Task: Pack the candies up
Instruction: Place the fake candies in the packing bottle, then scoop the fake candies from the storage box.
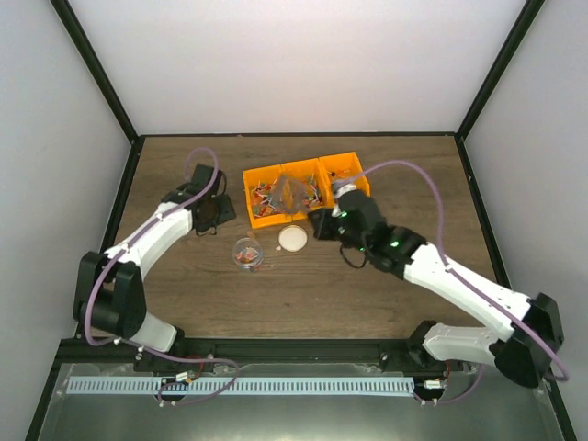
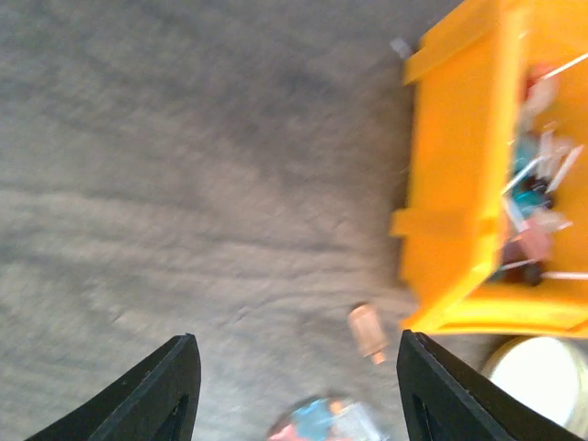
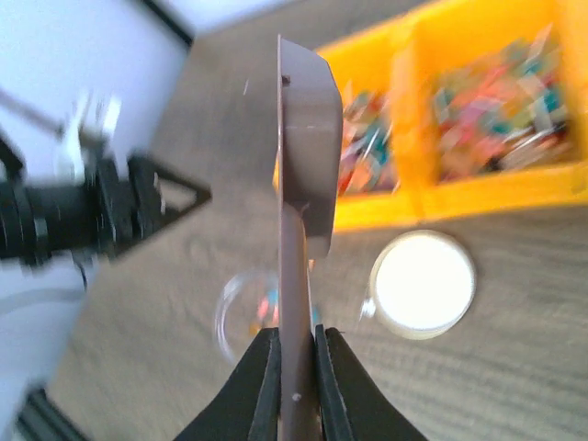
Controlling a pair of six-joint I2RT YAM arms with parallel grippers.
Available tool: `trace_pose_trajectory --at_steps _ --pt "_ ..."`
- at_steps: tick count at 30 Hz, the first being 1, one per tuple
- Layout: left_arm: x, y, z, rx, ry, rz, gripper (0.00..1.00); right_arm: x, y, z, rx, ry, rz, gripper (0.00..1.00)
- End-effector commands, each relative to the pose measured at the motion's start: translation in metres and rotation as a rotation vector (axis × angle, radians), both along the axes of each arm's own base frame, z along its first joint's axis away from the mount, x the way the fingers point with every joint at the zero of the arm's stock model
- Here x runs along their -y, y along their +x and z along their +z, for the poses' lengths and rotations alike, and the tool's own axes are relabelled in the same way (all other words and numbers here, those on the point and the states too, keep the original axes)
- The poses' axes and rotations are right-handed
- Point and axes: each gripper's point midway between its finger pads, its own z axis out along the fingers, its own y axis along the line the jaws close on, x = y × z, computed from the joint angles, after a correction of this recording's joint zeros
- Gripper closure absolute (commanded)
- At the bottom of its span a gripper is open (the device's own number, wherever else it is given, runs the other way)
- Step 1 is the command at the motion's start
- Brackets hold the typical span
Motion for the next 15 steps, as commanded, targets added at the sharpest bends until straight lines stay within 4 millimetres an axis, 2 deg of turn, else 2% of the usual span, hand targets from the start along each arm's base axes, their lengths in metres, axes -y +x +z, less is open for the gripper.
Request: trace_pose_trajectory --at_steps 1,4,5,7,10,12,15 --pt "0.025 0.029 0.018 0.028 -0.014 -0.004 0.40 0.054 0.041 0.047 -0.039 0.298 -0.304 0.99" --pt "0.040 0.045 0.016 0.000 0.002 -0.016 0.40 0.086 0.061 0.047 -0.096 0.384 -0.449 0.99" --pt "0.043 0.050 0.010 -0.019 0.019 -0.019 0.40 0.094 0.068 0.045 -0.118 0.400 -0.484 0.99" --pt "0.049 0.064 0.012 -0.020 0.040 -0.030 0.40 0.104 0.079 0.039 -0.175 0.414 -0.545 0.99" --pt "0.050 0.077 0.009 -0.031 0.067 -0.034 0.40 0.106 0.092 0.034 -0.248 0.427 -0.584 0.99" --pt "0.050 0.084 0.007 -0.035 0.089 -0.036 0.40 0.103 0.100 0.037 -0.283 0.449 -0.601 0.99" --pt "0.053 0.089 -0.003 -0.056 0.100 -0.045 0.40 0.100 0.104 0.024 -0.419 0.470 -0.687 0.99"
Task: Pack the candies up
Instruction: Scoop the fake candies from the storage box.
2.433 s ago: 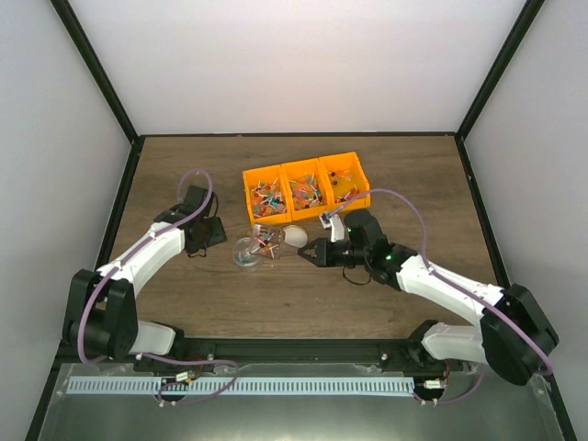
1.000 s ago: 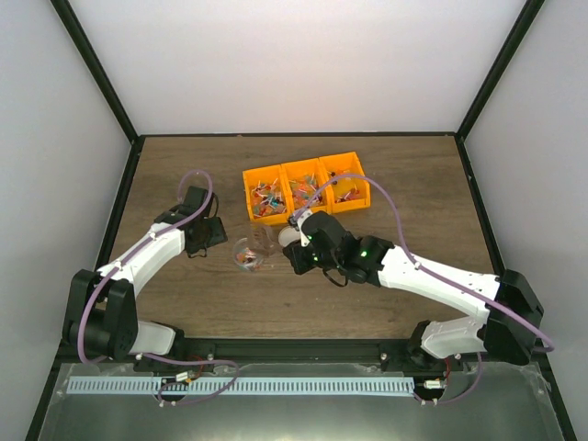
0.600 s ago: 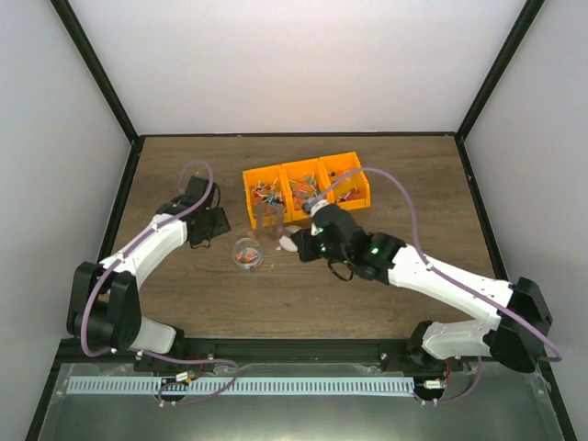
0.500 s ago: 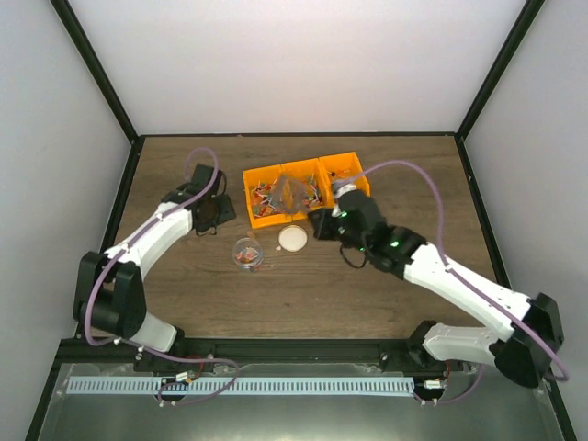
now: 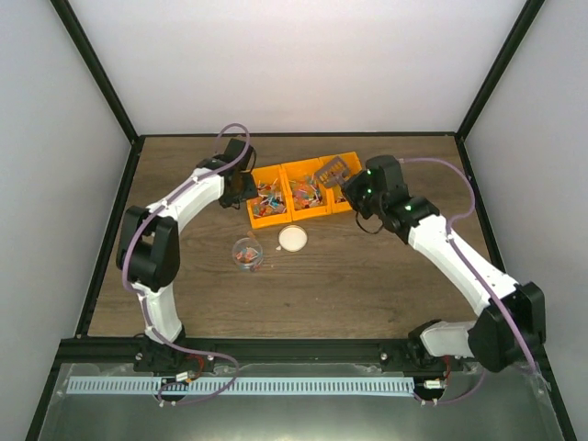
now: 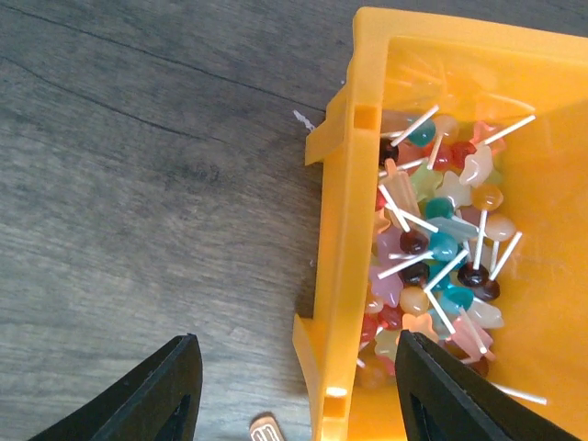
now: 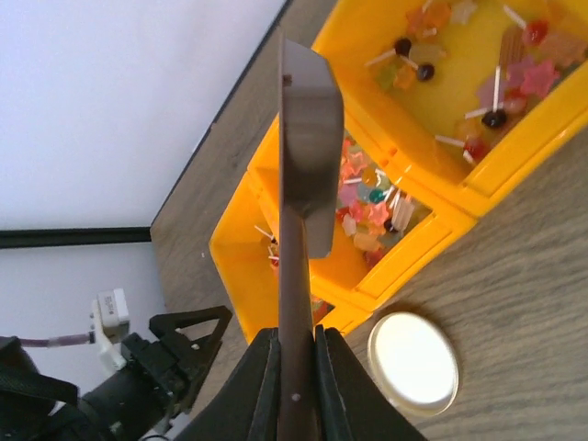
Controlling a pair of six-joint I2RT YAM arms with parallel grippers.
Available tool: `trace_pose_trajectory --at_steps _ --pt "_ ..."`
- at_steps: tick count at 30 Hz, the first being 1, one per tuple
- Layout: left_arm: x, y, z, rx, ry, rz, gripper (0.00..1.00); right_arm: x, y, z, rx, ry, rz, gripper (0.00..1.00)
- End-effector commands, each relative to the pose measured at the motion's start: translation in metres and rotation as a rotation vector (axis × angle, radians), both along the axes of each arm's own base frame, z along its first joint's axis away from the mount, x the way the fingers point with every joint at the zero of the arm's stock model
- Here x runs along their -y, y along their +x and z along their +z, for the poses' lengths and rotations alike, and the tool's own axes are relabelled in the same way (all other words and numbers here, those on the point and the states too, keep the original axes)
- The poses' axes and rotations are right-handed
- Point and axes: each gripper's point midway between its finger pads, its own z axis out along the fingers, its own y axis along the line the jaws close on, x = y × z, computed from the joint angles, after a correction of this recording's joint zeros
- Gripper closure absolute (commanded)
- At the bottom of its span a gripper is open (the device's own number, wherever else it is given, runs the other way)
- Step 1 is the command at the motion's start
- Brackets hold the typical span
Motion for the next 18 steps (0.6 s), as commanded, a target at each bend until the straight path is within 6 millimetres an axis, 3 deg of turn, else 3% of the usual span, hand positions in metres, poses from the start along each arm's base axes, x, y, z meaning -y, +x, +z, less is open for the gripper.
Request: trace_pose_trajectory --at_steps 1,8,18 --pt "-0.003 0.004 -0.008 -0.036 0.045 -0.008 0.40 -0.008 0.005 0.006 -0.170 0.139 -0.086 0.99" --pt "0.002 0.005 -0.023 -0.066 0.054 -0.014 0.41 -0.018 0.010 -0.017 -0.326 0.157 -0.113 0.99" --pt "0.010 0.004 -0.039 -0.099 0.086 -0.029 0.56 -0.021 0.002 -0.056 -0.450 0.149 -0.128 0.99"
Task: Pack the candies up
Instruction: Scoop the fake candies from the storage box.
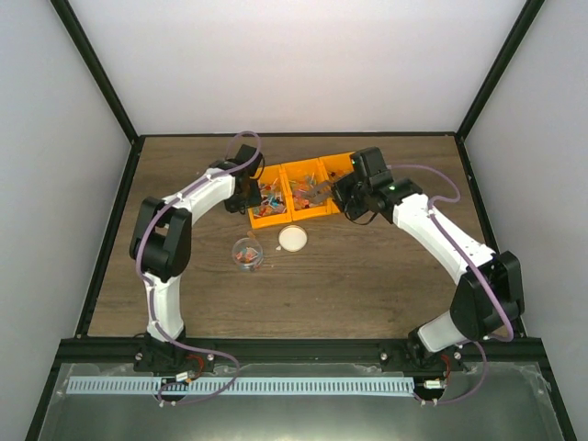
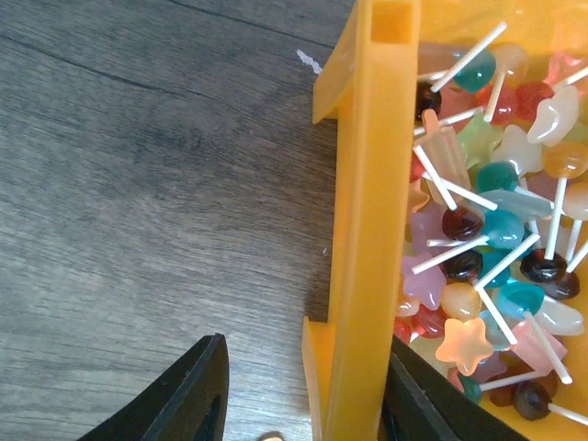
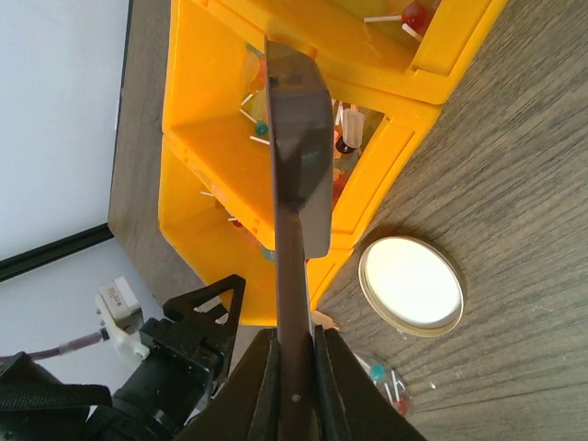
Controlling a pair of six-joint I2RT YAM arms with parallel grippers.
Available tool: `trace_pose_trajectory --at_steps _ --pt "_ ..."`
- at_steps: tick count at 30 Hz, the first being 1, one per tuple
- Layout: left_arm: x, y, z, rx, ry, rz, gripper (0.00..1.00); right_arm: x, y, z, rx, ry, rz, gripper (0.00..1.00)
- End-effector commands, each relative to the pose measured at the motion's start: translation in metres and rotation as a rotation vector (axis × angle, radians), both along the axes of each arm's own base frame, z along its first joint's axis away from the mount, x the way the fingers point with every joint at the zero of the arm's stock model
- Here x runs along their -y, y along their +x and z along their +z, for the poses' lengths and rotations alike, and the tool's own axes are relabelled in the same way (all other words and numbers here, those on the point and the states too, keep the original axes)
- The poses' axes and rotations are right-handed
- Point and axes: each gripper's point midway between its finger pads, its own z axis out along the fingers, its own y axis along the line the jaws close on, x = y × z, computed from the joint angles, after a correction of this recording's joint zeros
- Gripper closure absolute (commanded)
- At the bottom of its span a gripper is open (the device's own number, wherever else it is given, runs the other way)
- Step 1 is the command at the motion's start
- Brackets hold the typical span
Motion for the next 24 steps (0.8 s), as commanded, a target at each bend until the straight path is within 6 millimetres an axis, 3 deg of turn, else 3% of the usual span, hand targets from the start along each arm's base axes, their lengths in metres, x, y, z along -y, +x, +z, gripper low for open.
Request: trace_pose_trajectory --at_steps 1,11,19,24 --pt "0.005 0.005 -0.002 -0.005 0.026 0.004 0.58 0.004 -0.005 -0.017 -0.083 -0.002 -0.037 0.99" --pt "0.008 0.010 -0.004 -0.016 0.071 0.019 0.84 0.004 0.000 -0.015 -0.127 -0.047 -0.035 0.99" --pt "0.006 0.009 -0.007 -0.021 0.080 0.037 0.90 0.011 -0.001 -0.010 -0.144 -0.067 -0.071 0.99" --pt "0.009 0.008 -0.007 -0.025 0.085 0.017 0.93 0.016 0.008 -0.019 -0.165 -0.108 -0.096 0.99"
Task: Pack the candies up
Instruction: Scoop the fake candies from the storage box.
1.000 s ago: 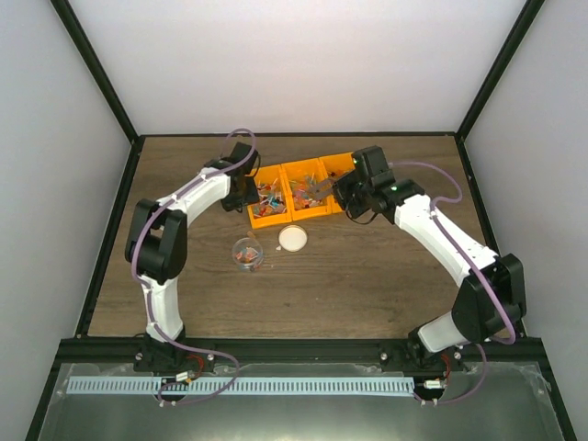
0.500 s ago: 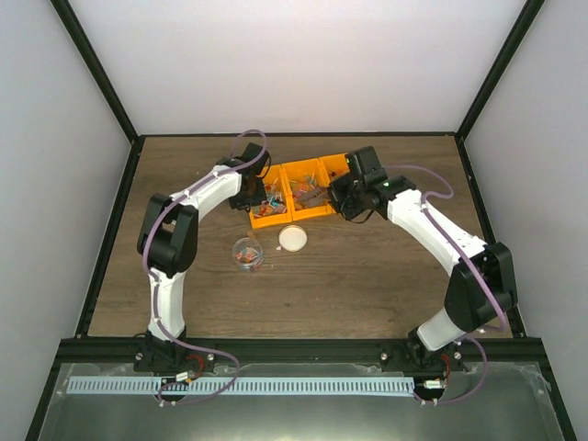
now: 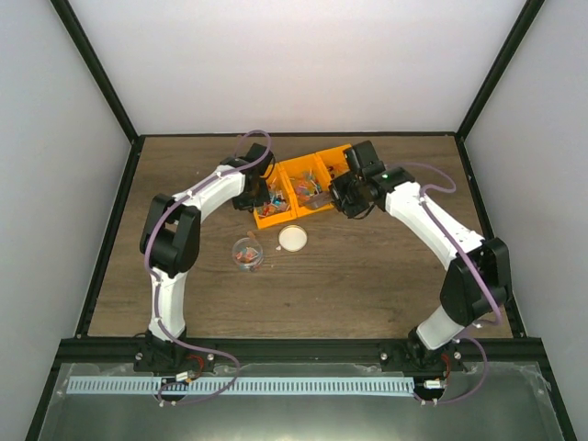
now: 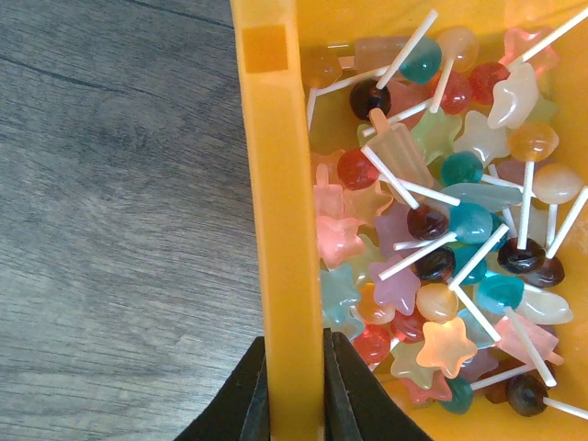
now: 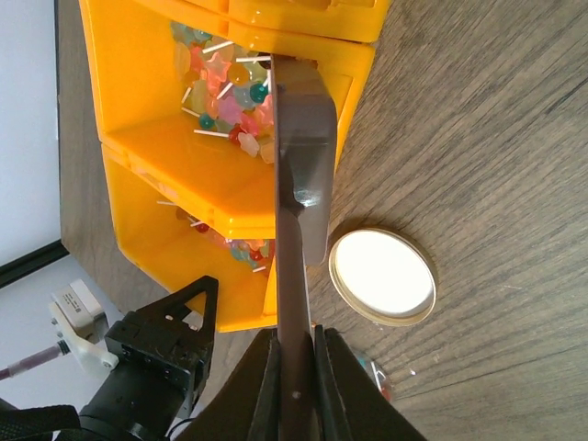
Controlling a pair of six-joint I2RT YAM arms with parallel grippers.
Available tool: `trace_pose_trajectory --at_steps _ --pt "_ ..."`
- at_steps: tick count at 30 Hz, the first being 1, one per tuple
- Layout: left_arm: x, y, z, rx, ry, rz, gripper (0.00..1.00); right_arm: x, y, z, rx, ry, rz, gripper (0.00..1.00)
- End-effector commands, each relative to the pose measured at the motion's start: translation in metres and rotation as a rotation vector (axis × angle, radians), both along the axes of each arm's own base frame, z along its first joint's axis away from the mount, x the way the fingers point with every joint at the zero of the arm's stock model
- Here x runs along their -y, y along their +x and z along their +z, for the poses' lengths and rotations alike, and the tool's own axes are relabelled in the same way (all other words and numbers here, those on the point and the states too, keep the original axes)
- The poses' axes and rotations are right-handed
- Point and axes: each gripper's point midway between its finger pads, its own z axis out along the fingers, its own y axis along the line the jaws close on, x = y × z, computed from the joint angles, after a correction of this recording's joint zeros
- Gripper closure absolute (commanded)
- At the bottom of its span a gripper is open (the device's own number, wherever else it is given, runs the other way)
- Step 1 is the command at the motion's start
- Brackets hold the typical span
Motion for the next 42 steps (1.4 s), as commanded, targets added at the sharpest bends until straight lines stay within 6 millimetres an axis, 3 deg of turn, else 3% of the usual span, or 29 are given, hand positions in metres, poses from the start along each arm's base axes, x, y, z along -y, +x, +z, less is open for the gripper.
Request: trace_pose_trajectory --at_steps 1,15,20,27,30,34,38,42 --pt "-0.010 0.002 -0.002 -0.002 0.058 0.019 0.95 0.017 0.010 -0.006 -0.045 -0.083 -0.072 0.99" --pt "0.000 -0.004 -0.015 -0.043 0.060 -0.052 0.96 -0.003 0.057 -0.080 -0.180 -0.128 -0.065 0.99" --pt "-0.001 -0.006 -0.015 -0.044 0.068 -0.060 0.96 -0.004 0.058 -0.070 -0.156 -0.120 -0.056 0.99" --pt "0.002 -0.005 -0.016 -0.045 0.054 -0.063 0.96 0.008 0.037 -0.040 -0.105 -0.119 -0.054 0.99" --pt "0.003 -0.004 -0.016 -0.044 0.047 -0.063 0.96 0.012 0.033 -0.048 -0.117 -0.131 -0.055 0.99" --pt "0.006 -0.004 -0.017 -0.047 0.035 -0.065 0.96 0.007 0.037 -0.075 -0.146 -0.130 -0.041 0.99" --pt "0.008 -0.007 -0.018 -0.056 0.022 -0.070 0.96 -0.003 0.056 -0.106 -0.134 -0.066 -0.022 0.99" --pt "0.009 -0.006 -0.014 -0.049 0.016 -0.072 0.96 -0.019 0.084 -0.104 0.035 0.015 0.058 0.99"
